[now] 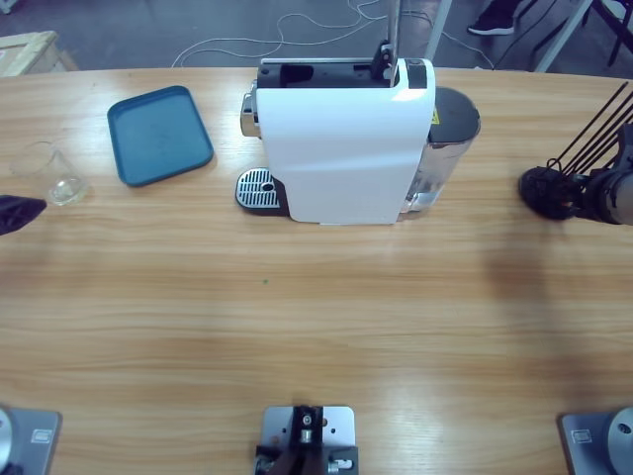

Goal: Pour coffee

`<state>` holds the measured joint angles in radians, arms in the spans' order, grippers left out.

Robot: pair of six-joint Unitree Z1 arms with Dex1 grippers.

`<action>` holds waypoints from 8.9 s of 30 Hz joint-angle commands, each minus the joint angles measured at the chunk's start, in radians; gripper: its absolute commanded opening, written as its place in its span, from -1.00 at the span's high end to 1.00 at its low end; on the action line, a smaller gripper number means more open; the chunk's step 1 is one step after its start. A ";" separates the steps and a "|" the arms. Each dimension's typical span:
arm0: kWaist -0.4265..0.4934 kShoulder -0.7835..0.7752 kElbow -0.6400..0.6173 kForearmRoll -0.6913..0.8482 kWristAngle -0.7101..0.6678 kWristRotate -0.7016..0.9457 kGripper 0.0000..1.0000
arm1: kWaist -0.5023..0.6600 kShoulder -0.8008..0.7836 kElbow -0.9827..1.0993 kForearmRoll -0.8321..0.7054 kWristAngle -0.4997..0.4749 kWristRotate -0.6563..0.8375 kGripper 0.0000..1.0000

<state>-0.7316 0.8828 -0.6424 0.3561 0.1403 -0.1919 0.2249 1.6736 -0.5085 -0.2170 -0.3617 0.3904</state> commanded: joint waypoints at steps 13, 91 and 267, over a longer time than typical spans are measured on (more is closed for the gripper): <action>-0.008 -0.011 0.044 -0.013 0.015 -0.009 -0.87 | -0.016 0.061 0.004 -0.030 -0.013 -0.059 1.00; -0.008 -0.021 0.046 -0.023 -0.005 0.003 -0.99 | 0.759 0.452 -1.734 1.332 0.046 -0.814 1.00; -0.008 -0.008 0.045 -0.023 -0.006 0.005 -0.98 | 0.740 0.362 -1.144 0.624 0.098 -0.309 1.00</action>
<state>-0.7343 0.8732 -0.6254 0.3414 0.1377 -0.1918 0.9180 1.8874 -1.6979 0.3870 -0.2930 0.0484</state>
